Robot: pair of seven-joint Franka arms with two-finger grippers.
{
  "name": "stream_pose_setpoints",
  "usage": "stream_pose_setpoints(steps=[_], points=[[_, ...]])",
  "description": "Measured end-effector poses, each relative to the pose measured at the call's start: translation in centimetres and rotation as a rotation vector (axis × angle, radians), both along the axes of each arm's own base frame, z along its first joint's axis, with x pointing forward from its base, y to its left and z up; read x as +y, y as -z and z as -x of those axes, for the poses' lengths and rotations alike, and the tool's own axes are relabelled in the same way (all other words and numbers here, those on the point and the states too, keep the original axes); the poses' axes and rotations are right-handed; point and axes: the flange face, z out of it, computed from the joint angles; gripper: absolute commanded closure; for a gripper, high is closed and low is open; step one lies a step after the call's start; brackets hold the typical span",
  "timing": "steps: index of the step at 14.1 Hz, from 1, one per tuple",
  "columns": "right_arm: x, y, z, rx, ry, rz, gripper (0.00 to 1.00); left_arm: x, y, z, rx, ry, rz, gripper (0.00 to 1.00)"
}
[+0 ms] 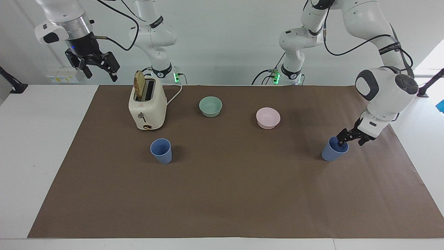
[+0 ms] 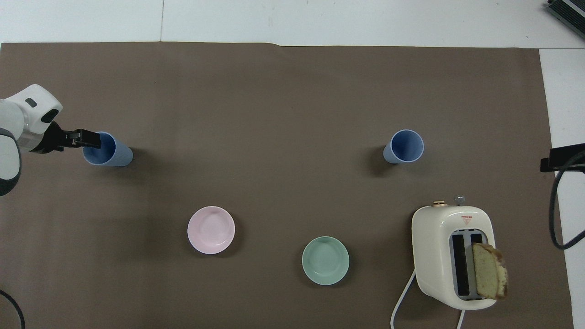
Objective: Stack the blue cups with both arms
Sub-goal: 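Close the left gripper on the rim of the blue cup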
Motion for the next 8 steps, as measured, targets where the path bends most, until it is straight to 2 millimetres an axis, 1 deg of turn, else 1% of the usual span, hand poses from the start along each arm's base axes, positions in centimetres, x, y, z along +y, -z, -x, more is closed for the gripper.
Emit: stream_pose_setpoints(steps=[2,3,5,7,8], points=[[0.0,0.0,0.0,0.000,0.000,0.000,0.00,0.0,0.8,-0.1,0.009,0.000,0.002,0.00],[0.0,0.0,0.0,0.000,0.000,0.000,0.00,0.0,1.3,0.0,0.018,0.000,0.003,0.08],[0.0,0.0,0.0,0.000,0.000,0.000,0.00,-0.2,2.3,0.3,0.031,0.003,0.005,0.61],[0.0,0.0,0.0,0.000,0.000,0.000,0.00,-0.6,2.7,0.4,0.033,0.006,0.006,1.00],[0.0,0.0,0.0,0.000,0.000,0.000,0.00,-0.6,2.7,0.4,0.032,0.005,0.006,1.00]])
